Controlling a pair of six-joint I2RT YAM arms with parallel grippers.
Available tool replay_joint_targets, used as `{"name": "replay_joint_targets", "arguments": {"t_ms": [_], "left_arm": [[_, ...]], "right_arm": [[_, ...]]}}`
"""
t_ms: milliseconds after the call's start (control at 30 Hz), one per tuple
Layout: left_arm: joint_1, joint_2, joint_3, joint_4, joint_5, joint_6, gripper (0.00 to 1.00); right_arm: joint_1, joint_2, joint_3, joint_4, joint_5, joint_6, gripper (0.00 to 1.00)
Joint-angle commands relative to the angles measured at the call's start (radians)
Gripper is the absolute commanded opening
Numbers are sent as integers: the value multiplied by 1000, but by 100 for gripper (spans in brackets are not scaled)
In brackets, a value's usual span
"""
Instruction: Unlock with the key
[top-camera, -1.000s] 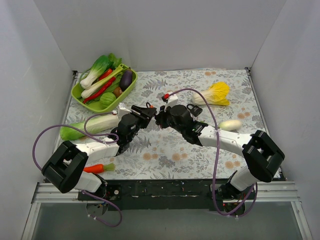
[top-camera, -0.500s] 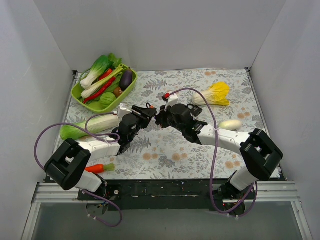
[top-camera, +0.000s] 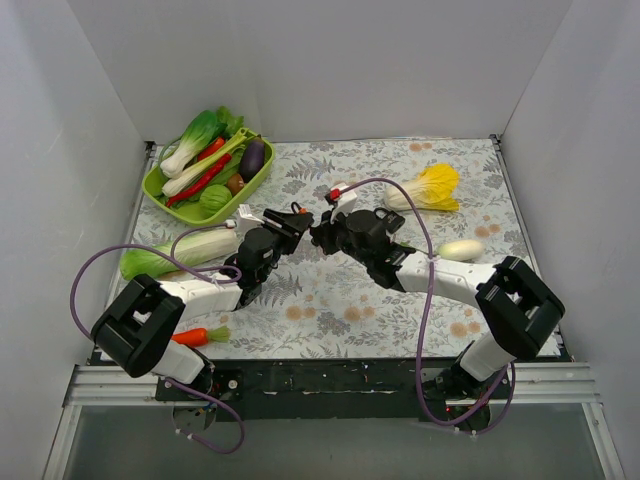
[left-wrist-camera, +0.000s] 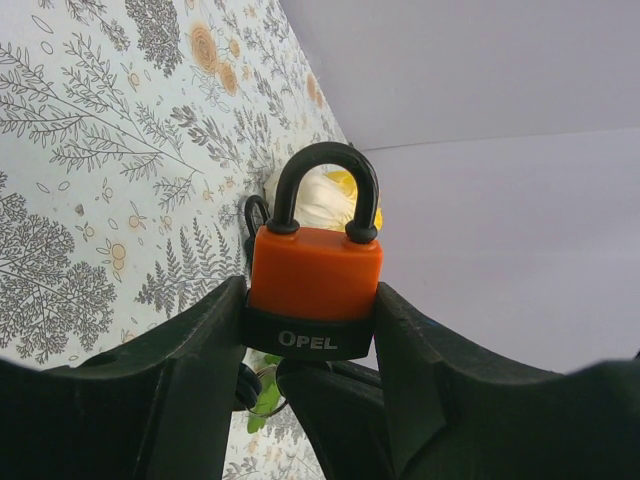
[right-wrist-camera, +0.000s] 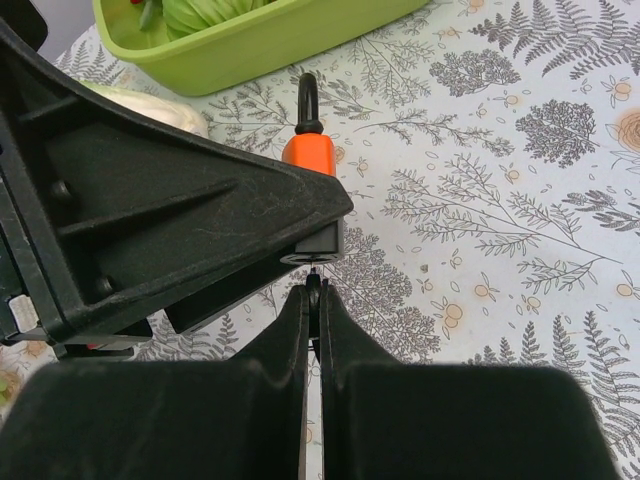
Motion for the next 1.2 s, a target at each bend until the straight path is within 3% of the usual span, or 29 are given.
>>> {"name": "replay_joint_targets", "arguments": {"t_ms": [0,633,1167], "left_arm": [[-100,-18,24,30,325,-677,0],[-178,-50,-48,-66,334,-601,0],[-210,30,-34,156,394,-432,0]], "right_arm": [[-46,10,26,351,96,-27,1],[-100,-36,205,135,-14,25,1],[-195,-41,173,140,-200,183,1]]}}
